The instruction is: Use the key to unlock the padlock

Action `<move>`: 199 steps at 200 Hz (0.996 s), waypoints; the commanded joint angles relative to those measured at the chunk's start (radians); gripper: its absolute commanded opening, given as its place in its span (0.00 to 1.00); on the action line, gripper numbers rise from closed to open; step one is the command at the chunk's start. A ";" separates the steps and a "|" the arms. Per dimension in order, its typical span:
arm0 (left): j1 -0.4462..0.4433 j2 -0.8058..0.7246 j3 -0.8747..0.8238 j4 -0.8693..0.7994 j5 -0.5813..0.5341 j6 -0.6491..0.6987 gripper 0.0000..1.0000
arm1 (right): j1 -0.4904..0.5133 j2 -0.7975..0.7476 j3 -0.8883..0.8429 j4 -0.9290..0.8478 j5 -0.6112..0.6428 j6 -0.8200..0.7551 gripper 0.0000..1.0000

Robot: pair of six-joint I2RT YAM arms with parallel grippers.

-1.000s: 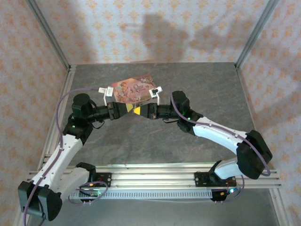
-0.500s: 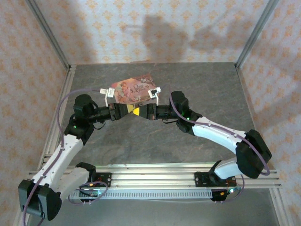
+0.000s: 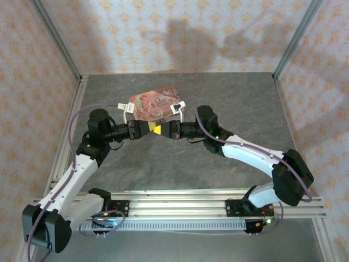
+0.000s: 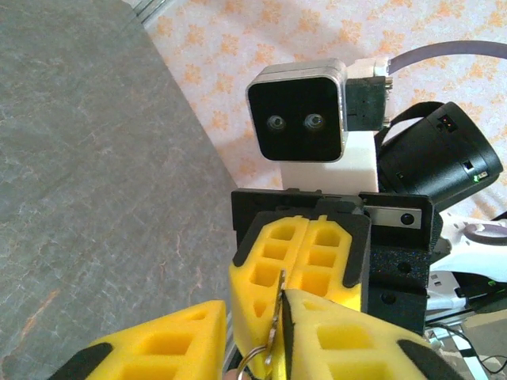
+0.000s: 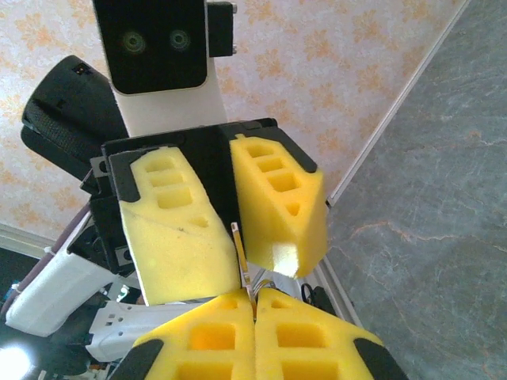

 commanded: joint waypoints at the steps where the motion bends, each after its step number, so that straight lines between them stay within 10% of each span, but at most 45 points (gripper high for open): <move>1: -0.018 0.006 -0.001 0.018 0.035 0.029 0.17 | 0.009 0.007 0.042 0.060 -0.022 0.002 0.00; 21: -0.017 0.006 0.002 0.003 0.036 0.043 0.00 | 0.009 0.010 0.044 0.053 -0.013 -0.001 0.00; 104: -0.017 0.006 0.083 -0.169 -0.001 0.237 0.00 | 0.006 -0.073 0.038 -0.180 0.172 -0.114 0.23; 199: -0.017 0.125 0.315 -0.537 0.129 0.570 0.00 | -0.026 -0.184 0.046 -0.302 0.082 -0.177 0.40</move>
